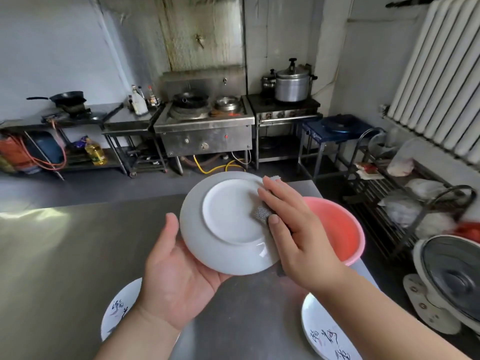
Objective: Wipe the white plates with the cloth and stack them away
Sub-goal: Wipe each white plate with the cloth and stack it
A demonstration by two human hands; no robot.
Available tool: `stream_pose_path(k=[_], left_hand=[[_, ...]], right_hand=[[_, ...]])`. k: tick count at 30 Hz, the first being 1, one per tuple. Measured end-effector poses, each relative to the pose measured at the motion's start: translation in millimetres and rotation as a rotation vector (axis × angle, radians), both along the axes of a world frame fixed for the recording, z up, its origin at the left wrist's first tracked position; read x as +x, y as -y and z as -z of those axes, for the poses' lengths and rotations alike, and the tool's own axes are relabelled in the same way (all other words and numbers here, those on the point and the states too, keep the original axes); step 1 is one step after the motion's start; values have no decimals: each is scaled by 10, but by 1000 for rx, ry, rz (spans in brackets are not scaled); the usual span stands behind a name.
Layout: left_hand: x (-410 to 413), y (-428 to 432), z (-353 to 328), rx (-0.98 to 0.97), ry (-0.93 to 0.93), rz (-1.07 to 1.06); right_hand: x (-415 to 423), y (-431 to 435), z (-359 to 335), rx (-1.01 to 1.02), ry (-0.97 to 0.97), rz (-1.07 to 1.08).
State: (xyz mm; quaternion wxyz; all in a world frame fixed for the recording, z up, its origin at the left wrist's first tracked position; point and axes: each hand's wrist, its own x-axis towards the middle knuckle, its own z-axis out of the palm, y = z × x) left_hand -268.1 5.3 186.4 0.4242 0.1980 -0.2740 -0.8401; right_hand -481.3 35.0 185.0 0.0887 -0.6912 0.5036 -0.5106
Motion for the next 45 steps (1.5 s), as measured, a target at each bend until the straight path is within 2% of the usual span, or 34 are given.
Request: stream_pose_path(k=[2,4,8,11,13,15,18,19,24,27,29,31,36,40,42,45], left_hand=[[8,31,90,4,58,-42],[-72,-37,168,23,110,-51],[-284,-176,281,79,118,-19],[-441,-145,296,3,132,-47],[-523,-110,309,13,139,-23],[-585,-104,340,42,160,30],[-699,-187,437,48,301,204],[-753,-236,495,55,347,270],[-1142,-474,888,137,421,442],[-1368,-511,1200,211,479,437],[-1506,-530,1389,223,521,422],[-1656,-547,1525,218,575,414],[-2049,-579,1708,102,726,292],[-2195,-487,1778,139,704,158],[-2169,-443,1830,150,716,174],[-2090,-418,2032,-4,953,190]], right_hand=[[99,-110,95,96,-79,38],[374,-320,273,155,-98,166],[656,-565,469,147,-175,346],[234,-403,332,135,-109,303],[-144,-290,272,182,36,269],[-480,-242,281,320,275,226],[-927,-328,432,605,606,176],[-1063,-399,507,701,612,187],[-1564,-1024,980,1058,336,287],[-1813,-1406,1250,1248,345,343],[-1925,-1601,1333,1337,375,299],[-1994,-1702,1428,1358,385,288],[-2098,-1624,1619,1299,509,509],[-2141,-1475,1695,1147,652,460],[-2111,-1426,1787,1083,629,424],[-2041,-1420,1987,1063,551,400]])
